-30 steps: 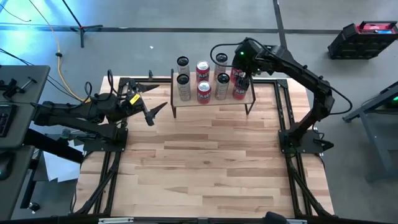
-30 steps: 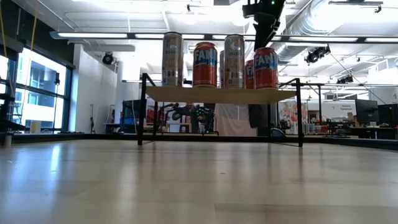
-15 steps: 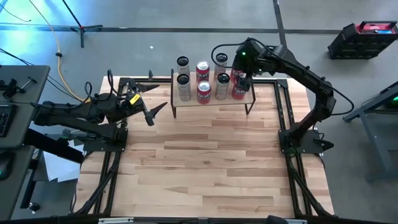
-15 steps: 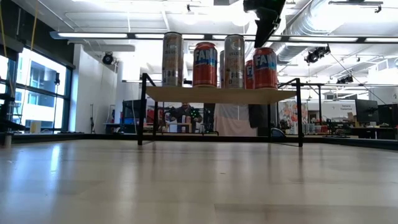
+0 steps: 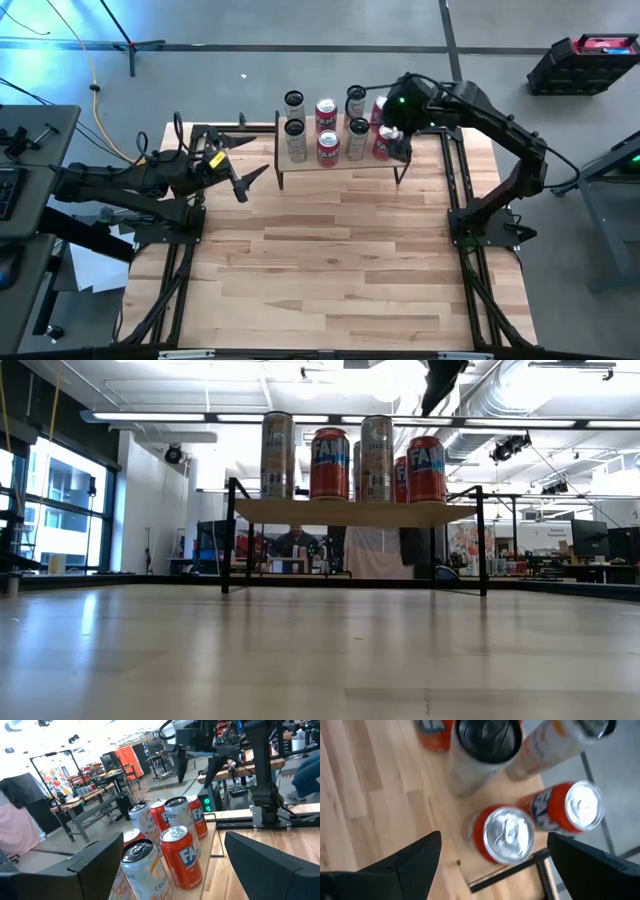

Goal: Place canned beverage on shelf
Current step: Return to Home Position

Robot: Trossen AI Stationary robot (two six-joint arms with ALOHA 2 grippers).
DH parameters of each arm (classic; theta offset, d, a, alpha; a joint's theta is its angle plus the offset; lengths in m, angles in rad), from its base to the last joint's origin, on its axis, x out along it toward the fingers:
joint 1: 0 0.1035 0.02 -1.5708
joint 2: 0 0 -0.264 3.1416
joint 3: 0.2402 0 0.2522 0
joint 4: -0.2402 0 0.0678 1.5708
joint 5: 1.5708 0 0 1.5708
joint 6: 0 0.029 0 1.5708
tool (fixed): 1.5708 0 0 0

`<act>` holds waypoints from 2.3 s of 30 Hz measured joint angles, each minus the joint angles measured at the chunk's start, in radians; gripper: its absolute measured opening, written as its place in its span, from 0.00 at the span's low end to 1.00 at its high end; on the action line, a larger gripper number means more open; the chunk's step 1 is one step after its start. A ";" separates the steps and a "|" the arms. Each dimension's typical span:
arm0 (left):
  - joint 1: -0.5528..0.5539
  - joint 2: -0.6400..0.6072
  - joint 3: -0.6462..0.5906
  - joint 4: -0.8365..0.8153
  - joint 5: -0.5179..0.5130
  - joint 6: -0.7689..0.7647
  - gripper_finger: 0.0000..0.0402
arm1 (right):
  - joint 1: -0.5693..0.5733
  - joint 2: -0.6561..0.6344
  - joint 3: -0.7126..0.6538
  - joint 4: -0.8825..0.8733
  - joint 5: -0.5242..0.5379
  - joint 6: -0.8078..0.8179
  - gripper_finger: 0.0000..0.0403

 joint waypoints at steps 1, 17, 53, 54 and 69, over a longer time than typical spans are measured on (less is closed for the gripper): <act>0.000 0.000 0.000 -0.005 0.000 0.000 0.85 | 0.006 0.000 0.000 -0.017 0.002 0.016 0.87; -0.105 -0.124 -0.001 -0.175 0.004 -0.135 0.85 | 0.017 -0.203 -0.300 0.050 0.074 0.148 0.87; -0.160 -0.107 -0.001 -0.095 0.061 -0.217 0.85 | -0.030 -0.491 -0.865 0.670 0.034 0.147 0.87; -0.160 -0.107 -0.001 -0.095 0.067 -0.218 0.85 | -0.030 -0.491 -0.865 0.670 0.026 0.150 0.87; -0.159 -0.109 0.000 0.034 0.215 -0.163 0.85 | 0.004 -0.602 -0.865 0.600 0.080 0.196 0.87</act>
